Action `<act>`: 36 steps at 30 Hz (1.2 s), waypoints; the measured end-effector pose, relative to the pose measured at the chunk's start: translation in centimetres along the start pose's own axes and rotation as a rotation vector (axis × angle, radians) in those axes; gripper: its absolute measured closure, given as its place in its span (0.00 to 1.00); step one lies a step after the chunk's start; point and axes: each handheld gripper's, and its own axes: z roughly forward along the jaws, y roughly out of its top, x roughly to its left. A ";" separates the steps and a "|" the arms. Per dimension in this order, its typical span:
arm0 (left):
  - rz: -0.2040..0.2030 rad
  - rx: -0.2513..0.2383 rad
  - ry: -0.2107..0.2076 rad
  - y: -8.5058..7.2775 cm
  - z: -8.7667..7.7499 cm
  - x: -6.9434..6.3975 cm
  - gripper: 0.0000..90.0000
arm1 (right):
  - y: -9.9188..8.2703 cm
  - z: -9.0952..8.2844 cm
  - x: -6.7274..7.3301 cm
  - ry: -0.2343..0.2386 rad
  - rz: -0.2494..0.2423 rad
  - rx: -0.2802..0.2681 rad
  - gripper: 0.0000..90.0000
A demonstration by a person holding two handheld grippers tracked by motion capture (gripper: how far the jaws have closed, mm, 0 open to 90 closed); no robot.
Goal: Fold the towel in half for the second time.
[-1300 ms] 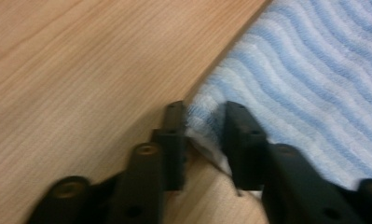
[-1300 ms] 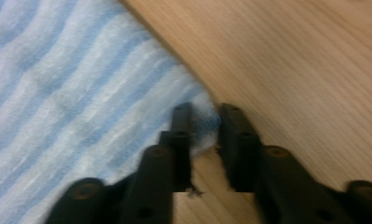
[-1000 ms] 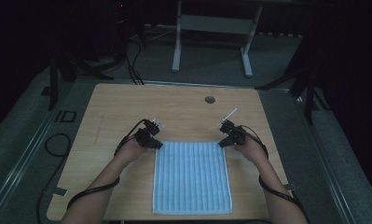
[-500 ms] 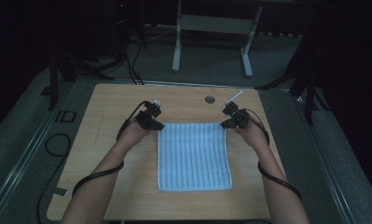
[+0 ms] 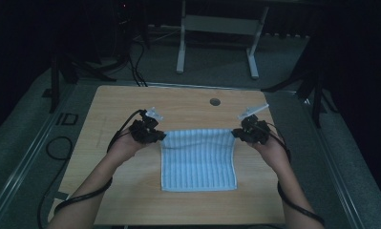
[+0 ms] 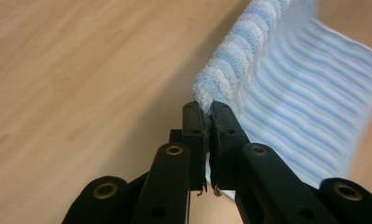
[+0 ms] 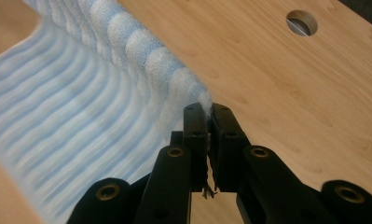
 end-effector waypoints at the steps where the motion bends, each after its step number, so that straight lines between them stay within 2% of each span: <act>1: 0.012 -0.006 -0.020 -0.8 -0.4 -0.9 0.95 | -1.1 -0.9 1.0 0.005 -0.009 -0.017 0.95; 4: 0.030 -0.019 -0.044 -2.2 -0.6 -2.3 0.95 | -2.5 -1.5 2.2 0.013 -0.017 -0.019 0.95; 6: 0.023 -0.018 -0.055 -2.6 -0.5 -2.6 0.95 | -3.5 -1.6 3.0 0.029 -0.015 -0.021 0.95; 8: 0.012 -0.027 -0.087 -3.5 -0.3 -3.4 0.95 | -4.4 -1.5 3.6 0.029 -0.017 -0.012 0.95; 12: 0.035 -0.011 -0.127 -4.9 0.2 -5.0 0.95 | -6.1 -1.4 4.3 0.051 0.005 -0.009 0.95; 16: 0.042 -0.007 -0.152 -5.7 0.2 -5.6 0.94 | -7.1 -1.6 4.9 0.069 0.020 -0.008 0.95; 17: 0.039 0.014 -0.164 -6.3 0.3 -5.9 0.94 | -7.8 -1.8 5.4 0.088 0.026 -0.013 0.94; 19: 0.042 0.017 -0.159 -6.6 0.3 -5.9 0.94 | -8.4 -1.9 6.0 0.104 0.031 -0.010 0.94; 20: 0.029 0.031 -0.170 -7.0 0.5 -6.0 0.94 | -8.7 -1.8 6.2 0.111 0.032 -0.009 0.94; 23: 0.028 0.035 -0.179 -7.4 0.6 -6.3 0.94 | -9.6 -1.7 7.0 0.115 0.036 -0.001 0.94; 24: 0.052 0.054 -0.187 -7.7 0.7 -6.9 0.94 | -9.9 -1.7 7.2 0.124 0.038 0.003 0.94; 25: 0.059 0.072 -0.204 -7.8 0.8 -7.2 0.93 | -10.2 -1.7 7.4 0.127 0.039 0.009 0.92; 26: 0.059 0.072 -0.204 -7.8 0.8 -7.2 0.91 | -10.2 -1.7 7.4 0.127 0.039 0.009 0.92; 27: 0.079 0.091 -0.222 -8.0 0.9 -7.7 0.86 | -10.9 -1.9 7.9 0.155 0.053 0.029 0.83; 29: 0.069 0.080 -0.237 -8.0 0.8 -7.7 0.77 | -11.4 -2.4 8.4 0.167 0.046 0.032 0.77; 31: 0.065 0.073 -0.232 -7.9 0.7 -7.7 0.73 | -11.5 -2.7 8.5 0.160 0.042 0.035 0.75; 32: 0.065 0.064 -0.218 -7.7 0.6 -7.6 0.72 | -11.4 -3.3 8.5 0.137 0.043 0.019 0.74; 36: 0.073 0.055 -0.197 -7.2 1.0 -7.7 0.70 | -10.9 -3.1 8.2 0.121 0.052 0.001 0.75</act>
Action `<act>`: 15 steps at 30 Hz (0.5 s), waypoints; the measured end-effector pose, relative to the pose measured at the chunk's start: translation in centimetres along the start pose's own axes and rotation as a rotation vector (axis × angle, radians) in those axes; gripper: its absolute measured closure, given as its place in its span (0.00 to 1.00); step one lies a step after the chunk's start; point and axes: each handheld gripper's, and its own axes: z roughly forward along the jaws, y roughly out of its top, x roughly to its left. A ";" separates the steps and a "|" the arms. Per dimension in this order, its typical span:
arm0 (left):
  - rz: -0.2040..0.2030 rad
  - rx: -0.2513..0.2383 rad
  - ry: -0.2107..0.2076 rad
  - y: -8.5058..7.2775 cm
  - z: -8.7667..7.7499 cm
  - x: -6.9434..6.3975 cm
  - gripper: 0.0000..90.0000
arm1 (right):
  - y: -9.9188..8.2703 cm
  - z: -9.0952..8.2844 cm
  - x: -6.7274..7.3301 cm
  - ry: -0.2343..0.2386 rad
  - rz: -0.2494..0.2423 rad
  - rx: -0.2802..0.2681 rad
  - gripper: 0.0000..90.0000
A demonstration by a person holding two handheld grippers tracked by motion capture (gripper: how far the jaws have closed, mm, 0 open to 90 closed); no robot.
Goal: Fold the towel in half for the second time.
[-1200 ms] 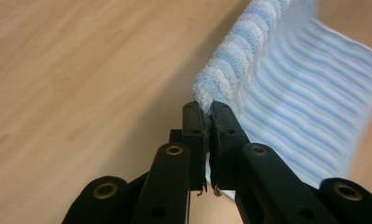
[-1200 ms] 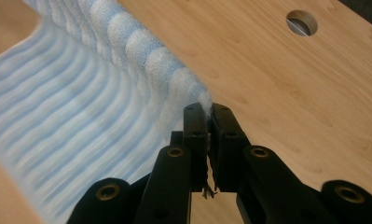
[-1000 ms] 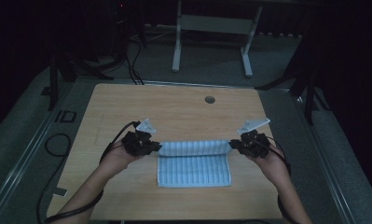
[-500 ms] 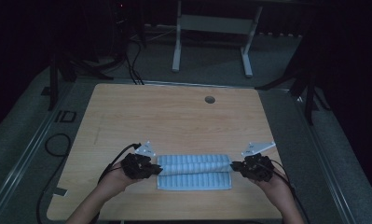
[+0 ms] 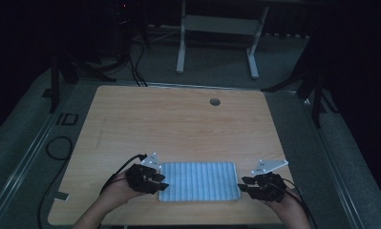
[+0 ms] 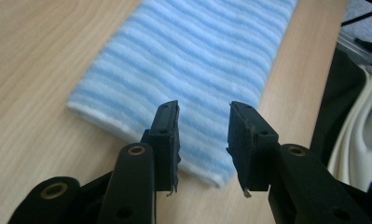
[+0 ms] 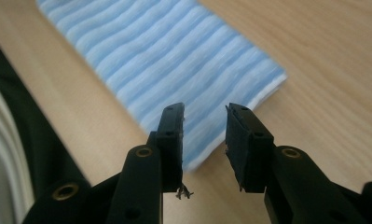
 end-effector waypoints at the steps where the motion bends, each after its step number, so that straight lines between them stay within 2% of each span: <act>1: -0.002 -0.003 0.003 0.1 0.3 0.0 0.70 | 0.2 0.4 -0.1 0.002 -0.005 0.003 0.75; 4: 0.012 0.011 -0.025 0.3 2.1 0.0 0.70 | 0.8 2.5 -0.4 0.016 -0.012 0.019 0.75; 9: -0.003 0.019 -0.028 0.2 3.7 0.5 0.70 | 1.5 5.2 -0.7 0.011 -0.022 0.044 0.75; 11: -0.010 0.047 -0.021 -0.1 4.8 0.9 0.70 | 1.6 6.3 -0.9 0.027 -0.023 0.068 0.75; 13: -0.016 0.052 -0.014 -0.2 5.0 1.1 0.70 | 1.5 7.4 -1.0 0.017 -0.032 0.090 0.74; 14: -0.029 0.044 -0.027 -0.4 5.1 1.3 0.70 | 1.5 7.9 -1.1 0.017 -0.034 0.107 0.73; 15: -0.038 0.033 -0.021 -0.4 5.1 1.6 0.70 | 1.4 8.4 -1.3 0.012 -0.037 0.114 0.73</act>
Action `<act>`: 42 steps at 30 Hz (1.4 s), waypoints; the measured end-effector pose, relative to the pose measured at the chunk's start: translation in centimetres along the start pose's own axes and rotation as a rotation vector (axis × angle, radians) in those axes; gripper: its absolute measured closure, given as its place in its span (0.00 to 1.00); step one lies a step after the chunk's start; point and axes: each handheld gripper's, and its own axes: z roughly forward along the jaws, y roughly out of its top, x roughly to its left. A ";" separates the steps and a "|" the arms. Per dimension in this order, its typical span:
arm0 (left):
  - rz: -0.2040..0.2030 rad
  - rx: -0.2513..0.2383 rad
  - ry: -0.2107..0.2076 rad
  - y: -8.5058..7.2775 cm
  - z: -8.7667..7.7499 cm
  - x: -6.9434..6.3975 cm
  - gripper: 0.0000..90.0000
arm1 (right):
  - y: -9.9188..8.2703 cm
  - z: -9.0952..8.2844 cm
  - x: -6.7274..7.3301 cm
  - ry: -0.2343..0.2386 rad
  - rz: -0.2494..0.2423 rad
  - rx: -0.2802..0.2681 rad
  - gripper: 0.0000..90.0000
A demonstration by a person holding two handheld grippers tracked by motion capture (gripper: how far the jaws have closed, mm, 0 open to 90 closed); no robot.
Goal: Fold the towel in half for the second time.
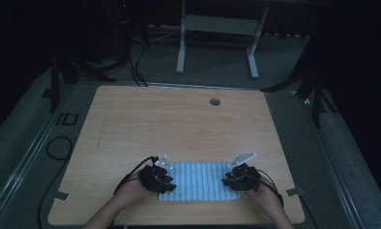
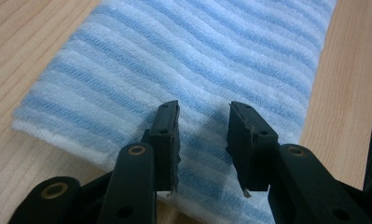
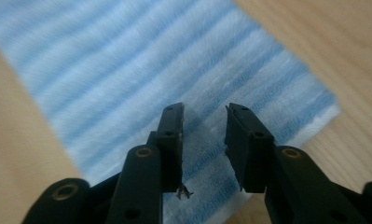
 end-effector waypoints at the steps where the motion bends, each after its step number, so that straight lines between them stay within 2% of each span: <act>1: 0.000 0.000 0.000 0.0 0.0 0.0 0.71 | -0.1 0.3 -0.1 0.006 0.012 -0.003 0.73; 3: -0.004 -0.004 0.005 0.0 0.0 0.5 0.71 | -0.1 0.5 -0.4 0.016 0.027 -0.022 0.73; 6: -0.007 -0.013 0.015 0.0 0.1 0.8 0.71 | 0.0 0.6 -0.6 0.015 0.025 -0.029 0.73; 8: -0.008 -0.019 0.038 0.3 0.1 1.7 0.71 | 0.5 1.0 -1.3 0.006 0.026 -0.043 0.72; 9: -0.008 -0.019 0.038 0.3 0.1 1.7 0.71 | 0.8 1.2 -1.5 0.007 0.029 -0.043 0.72; 10: -0.013 -0.029 0.051 0.6 0.1 2.6 0.70 | 1.2 1.4 -1.9 0.008 0.027 -0.040 0.72; 12: -0.024 -0.035 0.047 0.9 0.1 3.7 0.70 | 2.0 1.7 -2.4 -0.006 0.021 -0.037 0.70; 14: -0.025 -0.035 0.053 1.0 0.1 4.0 0.70 | 2.6 2.1 -2.9 -0.017 0.017 -0.035 0.70; 15: -0.021 -0.037 0.074 1.5 0.2 5.0 0.70 | 3.0 2.3 -3.2 -0.023 0.015 -0.038 0.70; 16: -0.024 -0.038 0.084 1.7 0.2 5.4 0.70 | 3.5 2.6 -3.6 -0.029 0.015 -0.037 0.70; 18: -0.023 -0.039 0.088 1.9 0.3 5.7 0.70 | 3.9 2.8 -4.0 -0.030 0.016 -0.038 0.70; 19: -0.025 -0.038 0.094 2.1 0.3 6.2 0.70 | 4.7 3.3 -4.8 -0.033 0.028 -0.033 0.70; 20: -0.024 -0.036 0.106 2.3 0.3 6.7 0.70 | 4.7 3.3 -4.8 -0.033 0.028 -0.033 0.70; 22: -0.031 -0.040 0.119 2.9 0.4 7.9 0.70 | 5.7 3.8 -5.9 -0.025 0.033 -0.024 0.70; 25: -0.049 -0.042 0.114 3.2 0.5 8.8 0.70 | 6.7 4.3 -6.9 -0.025 0.036 -0.024 0.70; 26: -0.062 -0.049 0.124 3.5 0.6 9.5 0.70 | 6.9 4.5 -7.1 -0.024 0.037 -0.026 0.70; 27: -0.062 -0.049 0.124 3.5 0.6 9.5 0.70 | 6.9 4.5 -7.1 -0.024 0.037 -0.026 0.70; 28: -0.070 -0.052 0.131 3.8 0.7 10.1 0.70 | 7.3 4.7 -7.7 -0.020 0.049 -0.029 0.70; 32: -0.071 -0.050 0.144 4.2 0.7 10.5 0.70 | 7.8 5.0 -8.5 -0.013 0.053 -0.032 0.70; 34: -0.065 -0.049 0.152 4.4 0.5 10.4 0.68 | 8.0 4.8 -8.5 0.005 0.059 -0.038 0.64; 36: -0.064 -0.075 0.148 4.5 -0.2 9.9 0.65 | 8.0 4.4 -8.2 0.000 0.037 -0.054 0.59; 39: -0.064 -0.097 0.137 4.5 -0.7 9.5 0.54 | 7.9 3.8 -7.8 -0.005 0.039 -0.086 0.48; 40: -0.064 -0.097 0.137 4.5 -0.7 9.5 0.50 | 7.9 3.8 -7.8 -0.005 0.039 -0.086 0.48; 42: -0.080 -0.100 0.146 4.3 -0.9 9.1 0.39 | 7.7 3.2 -7.6 -0.022 0.047 -0.118 0.37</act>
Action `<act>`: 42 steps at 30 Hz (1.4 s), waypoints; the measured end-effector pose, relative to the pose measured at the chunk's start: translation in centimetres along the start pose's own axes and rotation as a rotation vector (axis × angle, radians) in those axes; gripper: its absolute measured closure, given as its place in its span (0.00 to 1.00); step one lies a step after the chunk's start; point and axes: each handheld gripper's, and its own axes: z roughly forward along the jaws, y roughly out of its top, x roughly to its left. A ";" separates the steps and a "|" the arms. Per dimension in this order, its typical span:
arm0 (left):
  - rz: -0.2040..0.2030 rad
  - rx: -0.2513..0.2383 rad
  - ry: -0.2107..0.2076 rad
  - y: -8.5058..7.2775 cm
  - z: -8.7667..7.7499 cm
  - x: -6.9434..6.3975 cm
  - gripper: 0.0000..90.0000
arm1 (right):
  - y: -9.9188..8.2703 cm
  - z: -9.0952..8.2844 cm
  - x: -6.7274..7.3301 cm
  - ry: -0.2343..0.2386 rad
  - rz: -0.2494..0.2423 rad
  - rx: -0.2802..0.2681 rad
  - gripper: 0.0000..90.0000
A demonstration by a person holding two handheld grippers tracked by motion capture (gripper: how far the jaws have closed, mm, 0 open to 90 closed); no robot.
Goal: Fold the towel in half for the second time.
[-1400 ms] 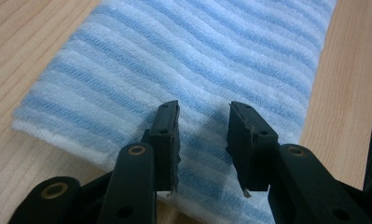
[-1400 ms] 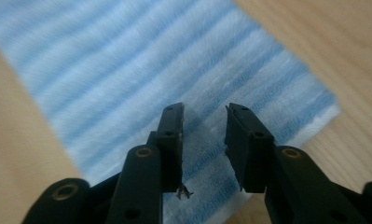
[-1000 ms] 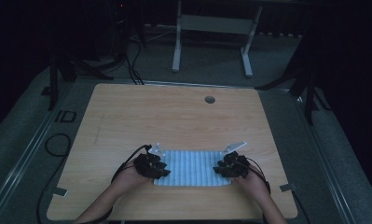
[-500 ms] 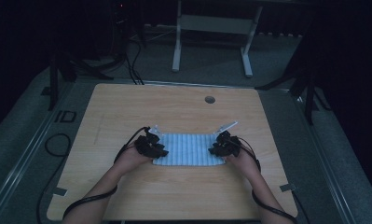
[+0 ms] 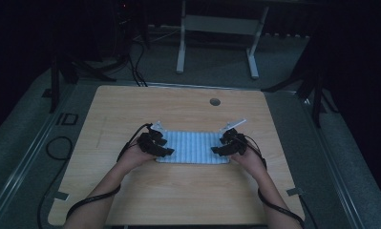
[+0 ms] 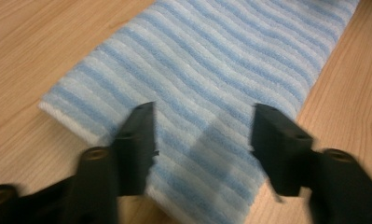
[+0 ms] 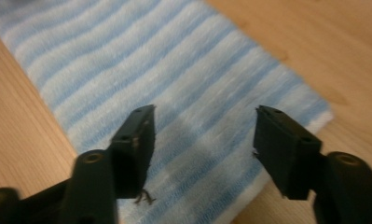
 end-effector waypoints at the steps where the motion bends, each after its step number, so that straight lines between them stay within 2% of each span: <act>1: 0.000 0.000 0.000 0.0 0.0 0.0 0.37 | -0.1 -0.3 0.0 -0.004 0.015 -0.022 0.33; 3: -0.002 0.008 0.004 -0.3 -0.3 -0.2 0.28 | -0.2 -0.4 0.0 -0.002 0.025 -0.033 0.30; 4: 0.001 0.007 0.013 -0.5 -0.4 -0.3 0.28 | -0.7 -0.7 -0.2 0.038 0.055 -0.064 0.15; 6: 0.005 0.001 0.001 -0.7 -0.7 -0.4 0.24 | -1.0 -0.7 -0.1 0.052 0.065 -0.078 0.15; 7: 0.008 0.003 -0.004 -0.9 -0.9 -0.4 0.19 | -1.4 -0.7 0.1 0.038 0.061 -0.085 0.14; 10: 0.004 -0.010 -0.003 -1.5 -1.1 -0.4 0.15 | -2.2 -0.6 0.5 0.043 0.044 -0.092 0.13; 12: -0.005 -0.021 0.002 -2.0 -1.2 -0.3 0.08 | -2.8 -0.6 0.6 0.023 0.045 -0.115 0.13; 14: -0.010 -0.030 0.007 -2.3 -1.3 -0.2 0.06 | -3.0 -0.7 0.7 0.015 0.043 -0.119 0.13; 15: -0.016 -0.041 0.008 -2.9 -1.6 -0.1 0.06 | -3.2 -0.7 0.7 0.000 0.040 -0.125 0.13; 16: -0.025 -0.051 0.028 -3.6 -1.8 -0.1 0.02 | -3.8 -1.1 0.4 -0.029 0.029 -0.151 0.14; 23: -0.066 -0.075 0.029 -5.4 -2.7 0.3 0.02 | -4.9 -1.9 -0.1 -0.045 0.040 -0.156 0.14; 24: -0.053 -0.078 0.047 -6.0 -2.9 0.4 0.02 | -5.4 -2.1 -0.3 -0.050 0.051 -0.159 0.14; 27: -0.055 -0.082 0.050 -6.5 -3.2 0.4 0.02 | -5.9 -2.3 -0.6 -0.055 0.061 -0.156 0.14; 28: -0.071 -0.086 0.061 -7.0 -3.6 0.5 0.02 | -6.4 -2.5 -0.9 -0.056 0.073 -0.160 0.14; 37: -0.085 -0.126 0.088 -8.5 -5.3 0.5 0.02 | -8.2 -3.3 -1.2 -0.067 0.090 -0.167 0.14; 38: -0.100 -0.133 0.095 -9.0 -5.8 0.5 0.02 | -8.5 -3.4 -1.3 -0.070 0.092 -0.168 0.14; 39: -0.098 -0.130 0.103 -9.2 -5.9 0.4 0.02 | -9.1 -3.6 -1.4 -0.093 0.104 -0.154 0.14; 42: -0.115 -0.125 0.115 -9.9 -6.2 0.5 0.02 | -9.7 -4.1 -1.5 -0.101 0.116 -0.157 0.14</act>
